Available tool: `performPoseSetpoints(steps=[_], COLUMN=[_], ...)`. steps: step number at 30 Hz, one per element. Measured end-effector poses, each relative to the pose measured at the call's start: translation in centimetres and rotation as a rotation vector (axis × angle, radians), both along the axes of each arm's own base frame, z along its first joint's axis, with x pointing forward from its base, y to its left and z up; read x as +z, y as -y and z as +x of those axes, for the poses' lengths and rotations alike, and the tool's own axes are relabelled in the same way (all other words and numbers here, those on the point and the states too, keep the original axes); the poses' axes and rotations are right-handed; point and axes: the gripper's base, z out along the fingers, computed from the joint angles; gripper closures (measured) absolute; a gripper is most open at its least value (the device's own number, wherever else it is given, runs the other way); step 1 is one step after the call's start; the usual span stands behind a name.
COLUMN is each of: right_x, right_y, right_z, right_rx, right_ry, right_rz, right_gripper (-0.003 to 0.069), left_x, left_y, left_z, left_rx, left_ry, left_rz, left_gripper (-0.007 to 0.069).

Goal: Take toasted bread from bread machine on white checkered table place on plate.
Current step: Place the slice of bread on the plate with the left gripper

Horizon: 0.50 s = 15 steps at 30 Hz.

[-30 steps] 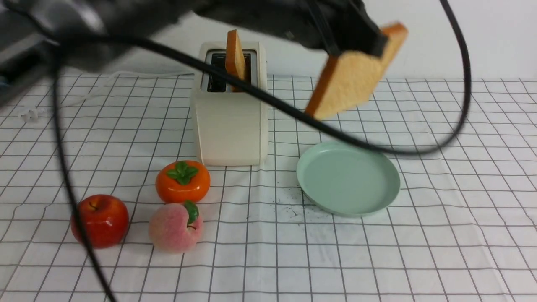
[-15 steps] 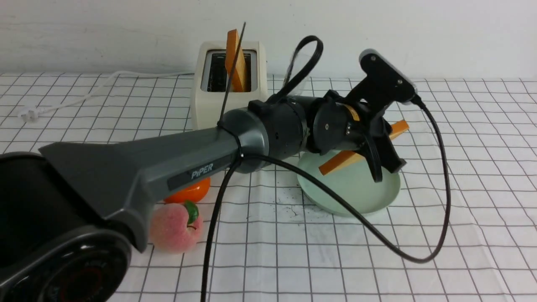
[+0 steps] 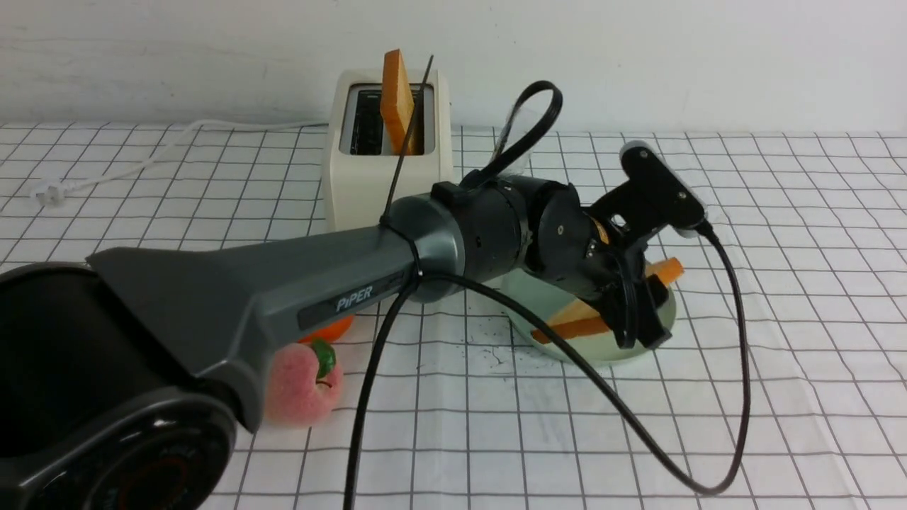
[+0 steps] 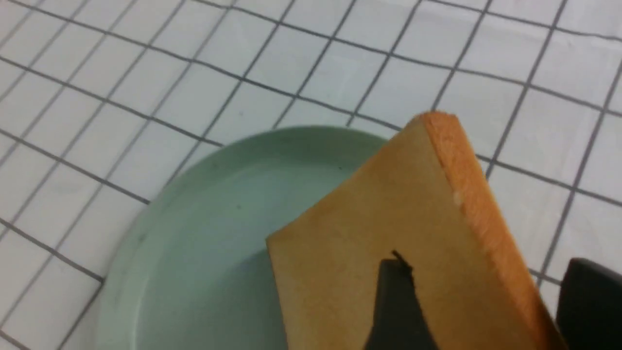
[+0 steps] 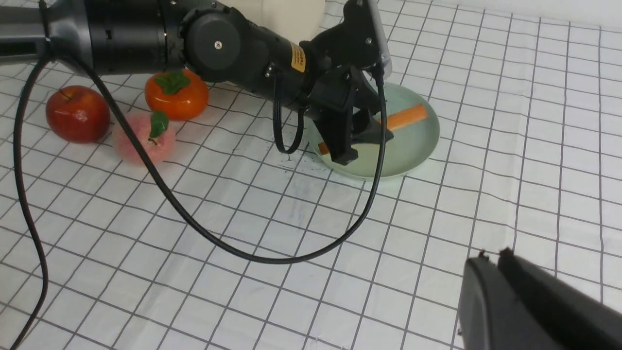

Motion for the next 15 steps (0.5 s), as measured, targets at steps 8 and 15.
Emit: performPoseSetpoints(steps=[8, 15], right_x=[0.0, 0.0], right_y=[0.0, -0.1], right_z=[0.0, 0.0], right_rx=[0.004, 0.009], right_ry=[-0.001, 0.001], right_rz=[0.004, 0.006], right_gripper=[0.0624, 0.0624], left_x=[3.5, 7.1], left_y=[-0.7, -1.7], left_z=[-0.7, -1.7], left_rx=[0.006, 0.042], left_ry=[0.035, 0.032], left_rz=[-0.041, -0.095], left_gripper=[-0.0027, 0.0267])
